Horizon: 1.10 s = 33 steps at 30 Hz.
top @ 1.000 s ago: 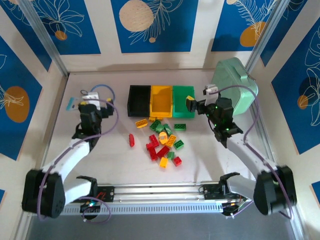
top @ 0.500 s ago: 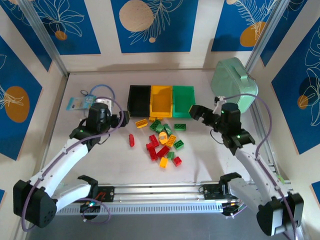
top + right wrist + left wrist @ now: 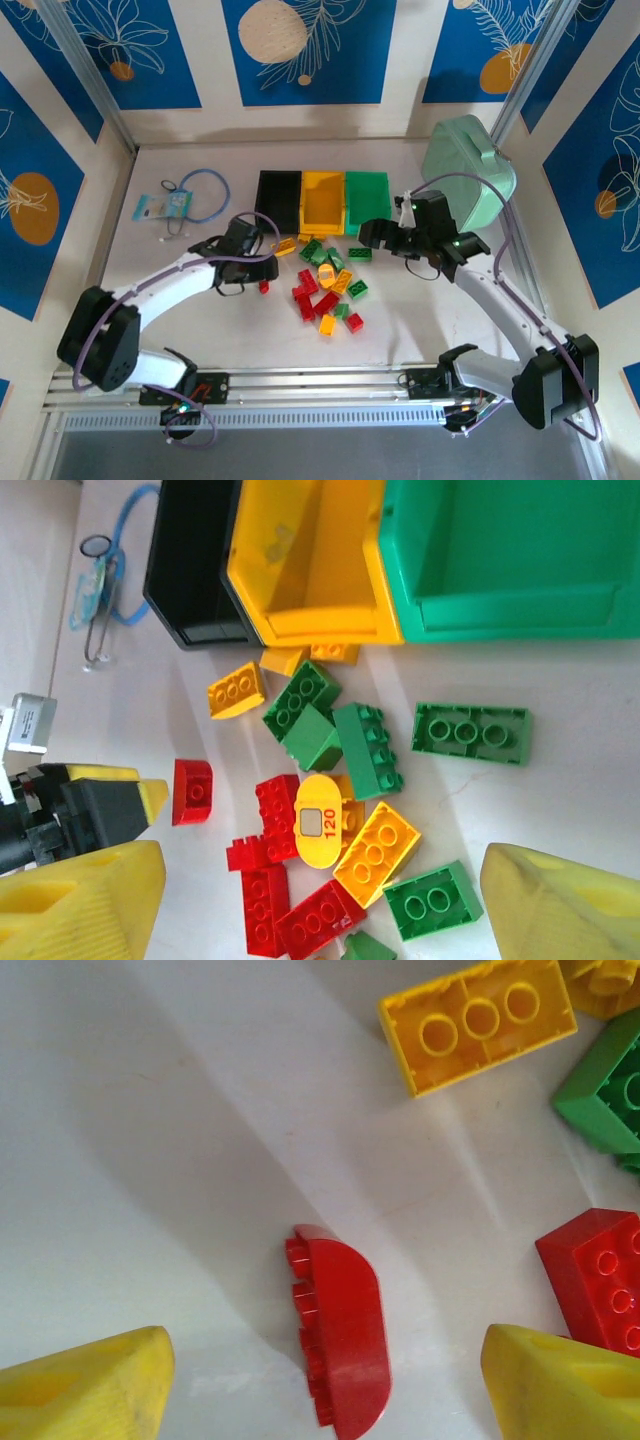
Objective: Sort the legos into containers by color
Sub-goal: Pick up the lego from the center of the table.
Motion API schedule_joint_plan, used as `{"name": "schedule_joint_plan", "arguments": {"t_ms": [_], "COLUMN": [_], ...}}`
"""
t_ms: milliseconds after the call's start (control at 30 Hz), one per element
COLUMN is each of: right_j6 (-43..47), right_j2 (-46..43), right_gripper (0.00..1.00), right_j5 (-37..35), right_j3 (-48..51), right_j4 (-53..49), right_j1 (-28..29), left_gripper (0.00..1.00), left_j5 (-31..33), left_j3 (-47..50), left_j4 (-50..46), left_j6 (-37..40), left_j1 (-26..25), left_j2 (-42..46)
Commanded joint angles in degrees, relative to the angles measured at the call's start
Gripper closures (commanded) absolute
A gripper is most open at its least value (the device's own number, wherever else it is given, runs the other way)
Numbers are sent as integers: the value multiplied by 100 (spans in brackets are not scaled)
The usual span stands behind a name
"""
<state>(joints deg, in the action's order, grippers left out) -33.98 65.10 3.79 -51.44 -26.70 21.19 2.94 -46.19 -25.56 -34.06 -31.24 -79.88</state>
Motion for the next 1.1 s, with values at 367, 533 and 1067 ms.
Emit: {"name": "schedule_joint_plan", "arguments": {"t_ms": [367, 533, 1067], "right_j6": [164, 103, -11], "right_j2": [506, 554, 475], "right_gripper": [27, 30, 39], "right_j5": [-213, -195, -291], "right_j3": [-106, -59, 118], "right_j4": [-195, -112, -42], "right_j1": [606, 606, 606], "left_gripper": [35, 45, 78], "left_j5": [158, 268, 556], "left_j3": [-530, -611, -850], "left_j4": [-385, -489, -666], "left_j6": [-453, -456, -440], "left_j1": [-342, -373, -479], "left_j2": [-847, -1075, -1040]}}
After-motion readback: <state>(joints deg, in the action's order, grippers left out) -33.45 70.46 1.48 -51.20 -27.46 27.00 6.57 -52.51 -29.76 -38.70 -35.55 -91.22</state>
